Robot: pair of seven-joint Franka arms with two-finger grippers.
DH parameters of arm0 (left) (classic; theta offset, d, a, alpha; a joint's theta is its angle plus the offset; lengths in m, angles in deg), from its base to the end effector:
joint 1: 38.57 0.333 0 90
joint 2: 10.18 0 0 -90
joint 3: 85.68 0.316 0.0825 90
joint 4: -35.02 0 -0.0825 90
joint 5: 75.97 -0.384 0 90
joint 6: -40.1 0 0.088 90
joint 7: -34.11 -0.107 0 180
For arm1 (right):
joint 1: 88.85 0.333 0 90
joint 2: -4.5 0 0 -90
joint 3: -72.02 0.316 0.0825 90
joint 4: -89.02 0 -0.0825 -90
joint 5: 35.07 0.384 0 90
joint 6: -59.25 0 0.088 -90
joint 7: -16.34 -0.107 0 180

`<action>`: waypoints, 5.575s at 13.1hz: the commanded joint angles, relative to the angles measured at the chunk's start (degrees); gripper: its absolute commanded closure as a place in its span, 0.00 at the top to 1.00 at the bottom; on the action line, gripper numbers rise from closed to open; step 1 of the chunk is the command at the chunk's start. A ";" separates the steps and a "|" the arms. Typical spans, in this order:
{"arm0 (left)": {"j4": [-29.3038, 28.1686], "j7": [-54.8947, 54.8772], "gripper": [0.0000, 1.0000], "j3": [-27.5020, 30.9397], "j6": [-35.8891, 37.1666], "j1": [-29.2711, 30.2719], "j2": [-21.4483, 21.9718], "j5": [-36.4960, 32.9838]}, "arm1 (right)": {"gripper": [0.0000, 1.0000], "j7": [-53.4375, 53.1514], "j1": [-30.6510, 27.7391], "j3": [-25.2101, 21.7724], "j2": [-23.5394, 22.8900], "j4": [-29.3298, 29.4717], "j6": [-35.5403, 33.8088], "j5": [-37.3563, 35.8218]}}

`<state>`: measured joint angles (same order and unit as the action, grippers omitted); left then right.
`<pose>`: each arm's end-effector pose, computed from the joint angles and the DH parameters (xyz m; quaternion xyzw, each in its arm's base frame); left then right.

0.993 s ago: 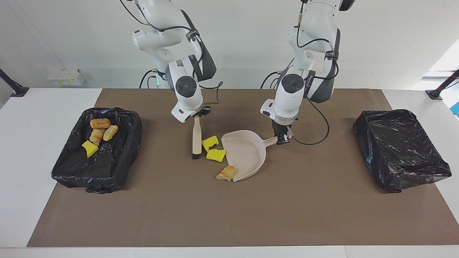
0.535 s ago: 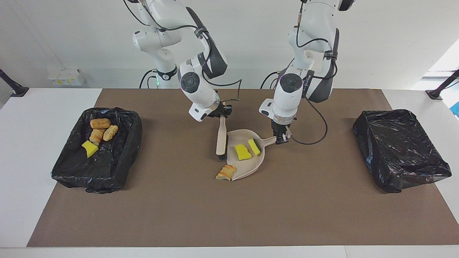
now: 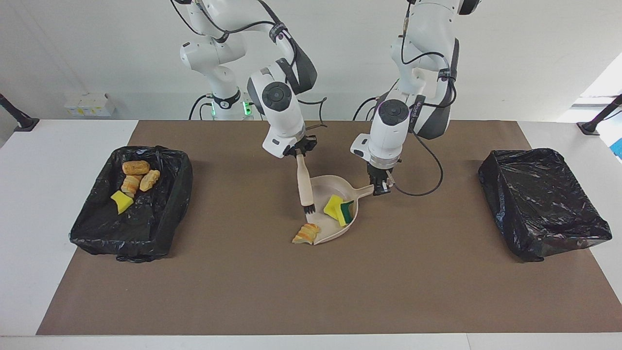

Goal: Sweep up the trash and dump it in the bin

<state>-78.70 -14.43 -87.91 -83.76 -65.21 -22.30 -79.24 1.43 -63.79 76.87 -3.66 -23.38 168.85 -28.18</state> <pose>0.5189 -0.2827 0.3568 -0.7700 0.6375 0.0202 0.0161 0.4864 0.2884 0.3889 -0.9881 -0.1046 0.1111 0.0196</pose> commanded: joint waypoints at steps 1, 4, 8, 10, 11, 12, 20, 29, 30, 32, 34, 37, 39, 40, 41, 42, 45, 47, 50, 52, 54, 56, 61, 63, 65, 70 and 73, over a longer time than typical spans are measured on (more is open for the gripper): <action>-1.68 4.24 0.00 0.39 0.28 -0.95 0.69 -0.51 | 0.00 8.19 -3.17 0.25 -3.34 6.47 -5.69 -8.10; -1.42 4.25 0.00 0.39 1.68 -1.04 0.69 -0.60 | 0.00 10.42 -4.66 0.25 -13.43 18.85 -10.01 -17.77; 1.64 4.86 0.00 0.48 8.07 -1.48 0.26 -0.60 | 0.00 16.75 -4.84 0.42 -21.02 25.48 -8.98 -21.40; 2.72 5.30 0.00 0.48 9.69 -1.57 0.08 -0.68 | 0.00 16.84 -5.02 0.77 -20.94 24.87 -7.22 -17.56; 2.63 5.56 0.00 0.48 9.51 -1.66 0.08 -0.68 | 0.00 16.84 -4.41 0.86 -20.50 24.35 -8.17 -14.57; 2.28 5.83 0.00 0.48 9.07 -1.75 0.08 -0.77 | 0.00 16.75 -4.23 1.03 -19.71 22.95 -9.92 -10.46; -2.12 3.12 0.00 0.39 -2.09 -1.40 0.69 -0.77 | 0.00 5.73 -6.33 3.67 -9.53 18.63 -15.38 -1.80; 2.62 -5.48 0.00 0.22 1.50 4.57 2.01 1.68 | 0.00 -13.14 -10.38 3.67 -2.57 17.41 -26.80 -1.19; 3.93 -8.29 0.00 0.22 3.08 6.41 1.92 2.65 | 0.00 -12.35 -9.68 3.67 -0.30 13.83 -26.29 1.25; 6.39 -12.96 0.00 0.22 5.98 9.31 2.01 3.62 | 0.00 -9.80 -8.63 3.67 5.66 2.86 -19.03 6.01; 9.73 -16.56 0.00 0.30 8.36 12.65 1.92 5.72 | 0.00 -10.40 -5.91 3.67 7.36 -2.71 -15.14 6.46; 15.00 -24.02 0.00 0.22 13.18 18.36 1.49 7.05 | 0.00 -16.89 1.81 3.67 4.30 -4.13 -7.76 6.90; 17.12 -29.56 0.00 0.13 15.48 22.84 1.40 7.05 | 0.00 -20.50 5.60 3.67 1.23 -3.79 -3.19 7.16; 17.74 -32.46 0.00 0.13 15.92 24.86 1.31 7.75 | 0.00 -22.34 6.75 3.67 -0.44 -3.52 -1.25 8.12; 18.35 -35.54 0.00 0.22 16.19 26.62 1.31 8.45 | 0.00 -22.27 7.54 3.67 -1.07 -3.52 -0.45 8.22; 18.62 -38.61 0.00 0.22 16.28 28.90 1.22 8.54 | 0.00 -21.75 7.90 3.67 -1.07 -3.43 0.08 8.22; 18.71 -47.59 0.00 0.22 17.67 35.75 1.22 8.89 | 0.00 -19.99 8.60 3.76 -1.59 -4.13 4.03 8.31; 20.72 -49.87 0.00 0.13 21.01 41.12 1.22 9.42 | 0.00 -19.99 8.78 3.76 -1.69 -4.48 4.13 8.31; 25.73 -58.05 0.00 0.39 25.76 47.01 0.34 8.90 | 0.00 -19.73 9.30 3.67 -1.78 -6.33 5.09 8.22; 28.63 -61.65 0.00 0.74 27.61 50.62 0.08 8.54 | 0.03 -16.84 9.48 3.67 -1.25 -8.08 6.31 8.22; 31.53 -62.02 0.00 1.09 28.49 51.78 0.08 3.13 | 0.13 -16.56 9.48 3.76 -1.16 -8.53 6.76 8.22; 33.82 -61.93 0.00 1.62 28.41 52.48 -0.71 0.29 | 0.30 -17.00 9.48 3.67 -1.07 -9.40 8.34 8.31; 36.64 -61.59 0.00 1.45 26.56 52.93 -2.38 -10.15 | 0.58 -17.53 9.13 3.67 -1.42 -8.80 9.14 8.75; 36.20 -61.32 0.00 1.27 24.46 50.21 -2.47 -17.44 | 1.00 -17.79 9.13 3.67 -1.95 -7.22 9.05 8.75; 35.94 -61.14 0.00 1.36 21.39 50.11 -2.47 -20.96 | 1.00 -16.83 8.43 3.06 -1.08 -5.38 8.87 8.05; 28.50 -58.87 0.00 1.36 9.88 50.38 -1.34 -34.49 | 1.00 -16.56 -3.76 3.06 5.86 -3.70 7.47 -0.81; 17.08 -53.24 0.00 1.27 2.68 49.58 4.89 -44.32 | 1.00 -12.36 -10.63 3.15 5.52 0.25 3.96 -10.83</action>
<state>-52.02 -70.77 -86.78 -76.16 -14.92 -23.77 -117.29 -14.07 -71.22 79.38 2.37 -25.23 174.59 -34.76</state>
